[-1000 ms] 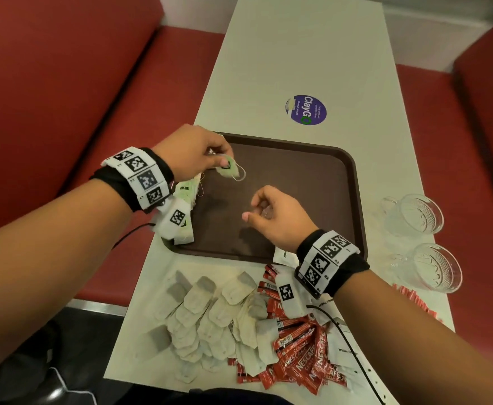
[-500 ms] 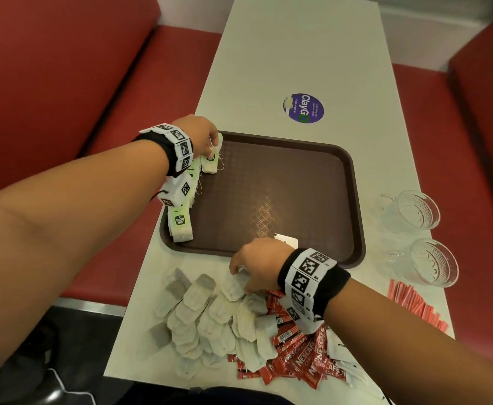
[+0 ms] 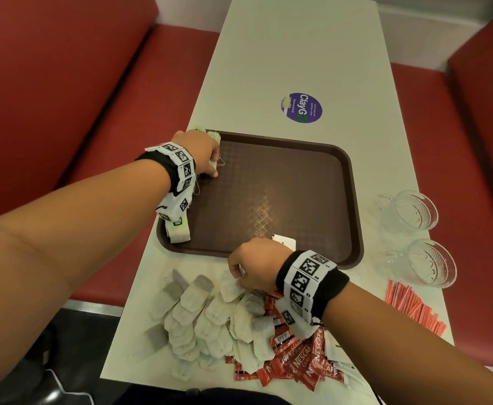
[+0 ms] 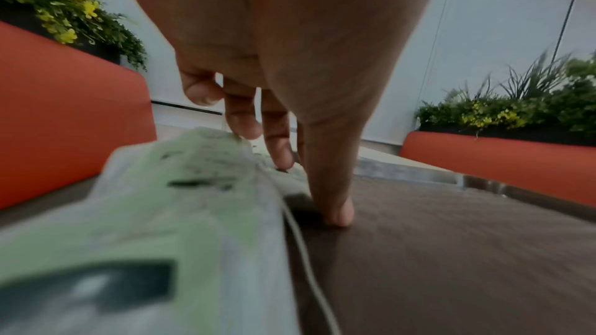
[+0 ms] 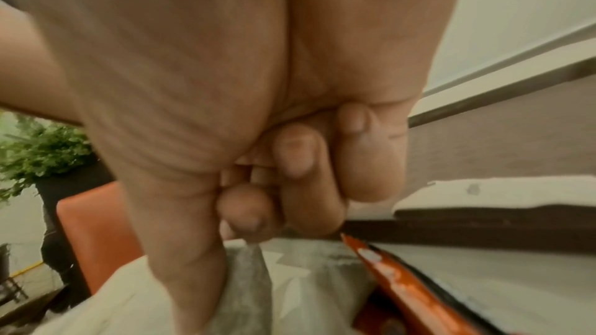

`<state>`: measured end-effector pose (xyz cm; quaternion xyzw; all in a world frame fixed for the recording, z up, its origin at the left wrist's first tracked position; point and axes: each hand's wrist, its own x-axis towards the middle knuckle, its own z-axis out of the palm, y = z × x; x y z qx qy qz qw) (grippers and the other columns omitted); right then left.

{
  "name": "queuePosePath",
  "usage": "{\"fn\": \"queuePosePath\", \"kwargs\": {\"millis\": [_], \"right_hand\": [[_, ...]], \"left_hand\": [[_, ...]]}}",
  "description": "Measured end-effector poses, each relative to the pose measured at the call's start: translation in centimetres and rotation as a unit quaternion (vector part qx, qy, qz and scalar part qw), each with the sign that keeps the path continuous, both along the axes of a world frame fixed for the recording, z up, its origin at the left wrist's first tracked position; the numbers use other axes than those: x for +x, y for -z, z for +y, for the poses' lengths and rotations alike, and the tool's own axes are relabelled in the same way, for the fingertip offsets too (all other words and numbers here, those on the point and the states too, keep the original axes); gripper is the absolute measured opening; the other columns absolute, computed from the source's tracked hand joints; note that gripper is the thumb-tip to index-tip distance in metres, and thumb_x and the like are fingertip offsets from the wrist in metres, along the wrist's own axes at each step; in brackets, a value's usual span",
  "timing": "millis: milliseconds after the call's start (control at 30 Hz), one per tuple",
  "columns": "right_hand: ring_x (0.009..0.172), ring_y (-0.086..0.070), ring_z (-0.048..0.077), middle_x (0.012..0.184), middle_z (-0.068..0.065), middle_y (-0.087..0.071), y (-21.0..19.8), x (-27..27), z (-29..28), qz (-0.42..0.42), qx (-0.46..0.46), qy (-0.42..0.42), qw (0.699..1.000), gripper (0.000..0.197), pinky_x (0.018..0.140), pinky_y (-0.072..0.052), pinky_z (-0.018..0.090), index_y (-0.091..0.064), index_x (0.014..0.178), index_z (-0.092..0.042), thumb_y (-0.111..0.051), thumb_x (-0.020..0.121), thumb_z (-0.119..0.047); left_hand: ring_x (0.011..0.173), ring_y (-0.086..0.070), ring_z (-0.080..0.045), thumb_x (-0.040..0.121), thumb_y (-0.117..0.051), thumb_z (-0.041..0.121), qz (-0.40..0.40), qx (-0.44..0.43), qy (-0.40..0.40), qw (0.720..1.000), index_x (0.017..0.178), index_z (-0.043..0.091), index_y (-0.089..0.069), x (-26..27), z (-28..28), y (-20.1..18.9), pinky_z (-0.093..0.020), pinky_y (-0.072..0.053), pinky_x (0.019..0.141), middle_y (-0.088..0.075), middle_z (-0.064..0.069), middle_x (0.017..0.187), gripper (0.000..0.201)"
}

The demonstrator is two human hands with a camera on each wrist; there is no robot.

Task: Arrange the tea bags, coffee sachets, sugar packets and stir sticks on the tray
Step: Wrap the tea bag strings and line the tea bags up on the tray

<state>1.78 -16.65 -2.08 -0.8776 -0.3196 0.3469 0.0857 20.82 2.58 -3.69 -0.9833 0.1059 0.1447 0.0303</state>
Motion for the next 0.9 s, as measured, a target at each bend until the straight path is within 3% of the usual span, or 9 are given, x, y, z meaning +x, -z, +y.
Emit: {"fn": "queuePosePath", "kwargs": {"millis": [100, 233, 367, 467, 567, 633, 700, 767, 900], "right_hand": [[0.077, -0.059, 0.017, 0.084, -0.003, -0.066, 0.0, 0.1, -0.3, 0.025, 0.035, 0.032, 0.999, 0.007, 0.065, -0.049, 0.030, -0.065, 0.087, -0.025, -0.070, 0.083, -0.028], [0.079, -0.058, 0.015, 0.084, -0.007, -0.062, -0.4, 0.5, -1.1, 0.020, 0.078, 0.066, 0.995, 0.008, 0.072, -0.052, 0.034, -0.061, 0.087, -0.027, -0.069, 0.084, -0.030], [0.078, -0.056, 0.013, 0.086, -0.007, -0.059, -1.2, 0.4, -1.8, -0.001, 0.130, 0.104, 0.986, 0.012, 0.074, -0.050, 0.032, -0.058, 0.083, -0.024, -0.070, 0.087, -0.026], [0.076, -0.057, 0.014, 0.085, -0.004, -0.062, -1.3, 0.2, -2.5, 0.001, 0.167, 0.171, 0.971, 0.015, 0.070, -0.049, 0.030, -0.058, 0.084, -0.020, -0.071, 0.088, -0.027], [0.067, -0.053, 0.009, 0.077, -0.008, -0.060, -1.2, -0.1, -3.1, -0.001, 0.197, 0.223, 0.955, 0.015, 0.068, -0.049, 0.031, -0.057, 0.087, -0.023, -0.071, 0.086, -0.022], [0.072, -0.056, 0.008, 0.082, -0.009, -0.062, -1.0, -0.4, -3.3, 0.008, 0.218, 0.249, 0.944, 0.016, 0.072, -0.050, 0.029, -0.059, 0.096, -0.023, -0.070, 0.086, -0.016], [0.083, -0.063, 0.007, 0.091, -0.010, -0.067, -0.6, -0.9, -3.7, 0.015, 0.224, 0.261, 0.939, 0.021, 0.078, -0.053, 0.027, -0.060, 0.103, -0.027, -0.066, 0.089, -0.013], [0.087, -0.066, 0.012, 0.094, -0.007, -0.069, -0.3, -1.4, -3.9, 0.011, 0.224, 0.263, 0.938, 0.021, 0.081, -0.055, 0.031, -0.060, 0.099, -0.028, -0.059, 0.092, -0.008], [0.065, -0.054, 0.011, 0.081, -0.004, -0.063, -0.5, -2.8, -3.9, 0.043, 0.248, 0.310, 0.917, 0.022, 0.065, -0.048, 0.029, -0.060, 0.091, -0.015, -0.046, 0.090, 0.002]], "left_hand": [[0.104, -0.059, -0.022, 0.076, -0.075, 0.059, -0.004, 0.022, -0.008, 1.000, 0.098, 0.032, -0.067, -0.1, 0.5, 0.0, -0.038, -0.039, 0.090, -0.064, 0.008, 0.098, 0.035], [0.106, -0.057, -0.022, 0.080, -0.071, 0.059, -0.024, 0.018, 0.002, 1.000, 0.100, 0.033, -0.068, -0.8, 0.5, -1.1, -0.040, -0.037, 0.092, -0.066, 0.008, 0.098, 0.033], [0.102, -0.056, -0.018, 0.086, -0.065, 0.054, -0.066, -0.093, 0.005, 0.993, 0.098, 0.034, -0.067, -3.7, 0.0, -3.5, -0.041, -0.037, 0.092, -0.067, 0.012, 0.100, 0.023], [0.089, -0.055, -0.009, 0.089, -0.064, 0.047, -0.063, -0.180, 0.031, 0.981, 0.093, 0.035, -0.066, -7.6, -0.4, -5.4, -0.034, -0.037, 0.085, -0.064, 0.017, 0.093, 0.013], [0.081, -0.056, -0.004, 0.088, -0.067, 0.042, -0.004, -0.214, 0.072, 0.974, 0.092, 0.034, -0.067, -11.9, -0.2, -5.9, -0.025, -0.037, 0.069, -0.062, 0.018, 0.086, 0.009], [0.079, -0.054, 0.004, 0.088, -0.069, 0.040, 0.052, -0.219, 0.101, 0.969, 0.093, 0.035, -0.067, -14.4, 0.0, -5.6, -0.021, -0.037, 0.067, -0.061, 0.020, 0.086, 0.007], [0.077, -0.052, 0.006, 0.087, -0.071, 0.040, 0.097, -0.212, 0.147, 0.961, 0.094, 0.035, -0.069, -16.8, 0.1, -4.7, -0.020, -0.039, 0.069, -0.058, 0.021, 0.083, 0.009], [0.078, -0.053, 0.003, 0.085, -0.071, 0.043, 0.136, -0.200, 0.194, 0.951, 0.096, 0.034, -0.071, -19.0, 0.0, -3.7, -0.020, -0.042, 0.072, -0.057, 0.021, 0.083, 0.014], [0.097, -0.056, -0.007, 0.078, -0.075, 0.053, 0.227, -0.178, 0.240, 0.927, 0.104, 0.033, -0.071, -22.6, -0.9, -1.7, -0.032, -0.049, 0.084, -0.063, 0.015, 0.102, 0.033]]}}
